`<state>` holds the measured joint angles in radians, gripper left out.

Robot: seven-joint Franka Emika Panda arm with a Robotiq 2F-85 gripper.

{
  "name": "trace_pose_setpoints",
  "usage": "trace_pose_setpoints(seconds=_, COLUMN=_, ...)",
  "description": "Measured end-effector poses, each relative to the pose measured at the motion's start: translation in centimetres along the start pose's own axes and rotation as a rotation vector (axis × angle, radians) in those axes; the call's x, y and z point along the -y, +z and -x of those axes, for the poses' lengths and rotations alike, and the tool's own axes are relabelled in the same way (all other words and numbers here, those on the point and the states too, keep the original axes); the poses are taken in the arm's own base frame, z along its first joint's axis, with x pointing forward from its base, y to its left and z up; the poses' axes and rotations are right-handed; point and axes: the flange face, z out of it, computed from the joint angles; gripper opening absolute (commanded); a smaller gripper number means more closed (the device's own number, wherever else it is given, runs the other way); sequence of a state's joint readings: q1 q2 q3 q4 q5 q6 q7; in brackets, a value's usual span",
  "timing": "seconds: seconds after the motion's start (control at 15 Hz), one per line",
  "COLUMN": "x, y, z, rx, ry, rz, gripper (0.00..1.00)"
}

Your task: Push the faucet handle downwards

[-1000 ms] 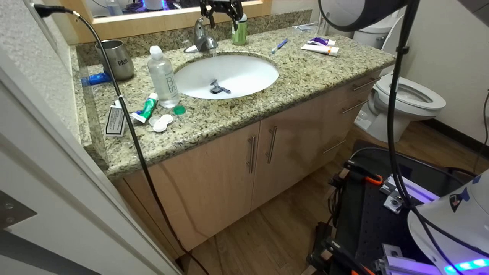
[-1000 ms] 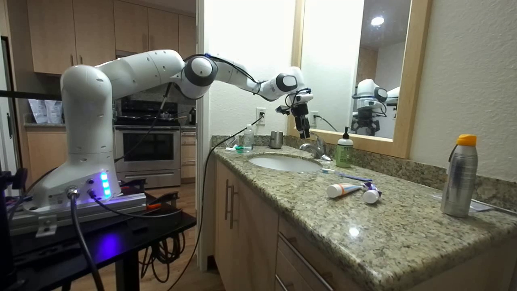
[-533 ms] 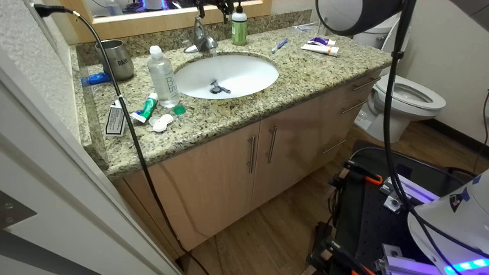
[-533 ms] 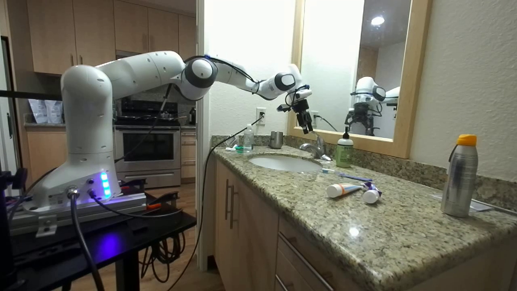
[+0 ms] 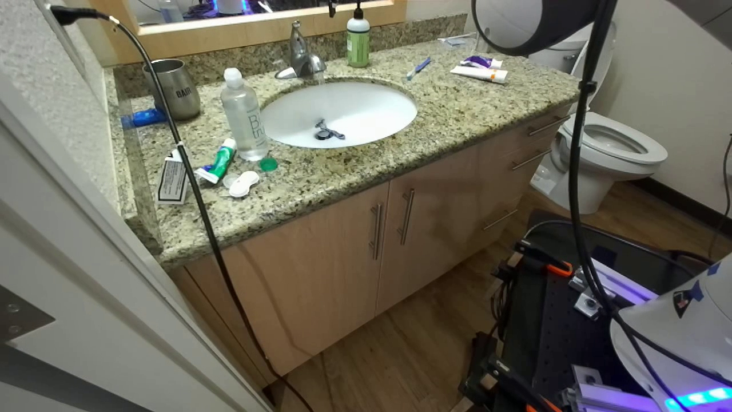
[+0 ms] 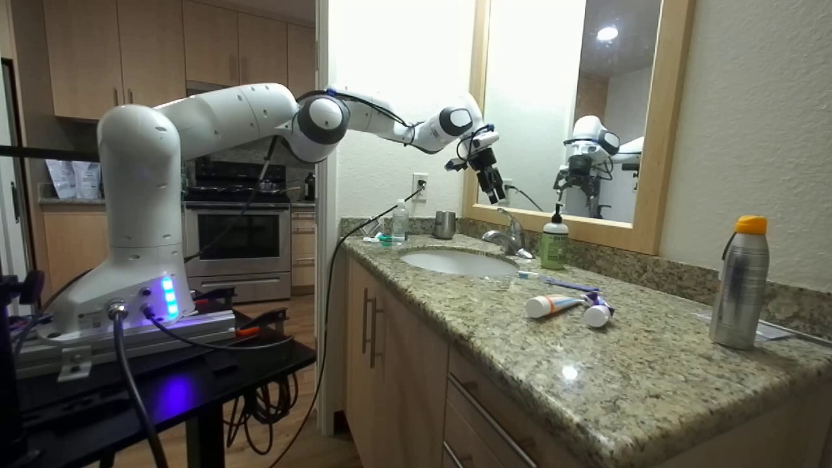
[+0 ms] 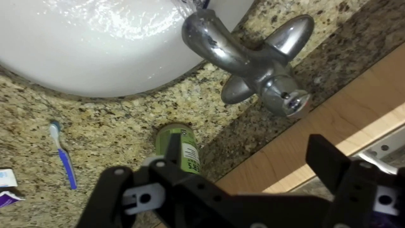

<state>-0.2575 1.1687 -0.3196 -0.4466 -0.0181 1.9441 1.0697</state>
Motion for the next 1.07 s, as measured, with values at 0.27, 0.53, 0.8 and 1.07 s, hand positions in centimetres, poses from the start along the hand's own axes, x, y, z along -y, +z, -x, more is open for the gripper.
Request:
trace_pose_setpoints(seconds=0.27, x=-1.6, y=2.4, z=0.9, rx=0.051, ry=0.016, rz=0.134, gripper=1.00)
trace_pose_setpoints(seconds=0.53, x=-1.6, y=4.1, z=2.1, rx=0.090, ry=0.008, rz=0.135, gripper=1.00)
trace_pose_setpoints(seconds=0.8, x=-0.2, y=2.9, z=1.2, rx=0.019, ry=-0.010, rz=0.004, gripper=1.00)
trace_pose_setpoints(seconds=1.07, x=-0.3, y=2.9, z=0.9, rx=0.016, ry=-0.014, rz=0.004, gripper=1.00)
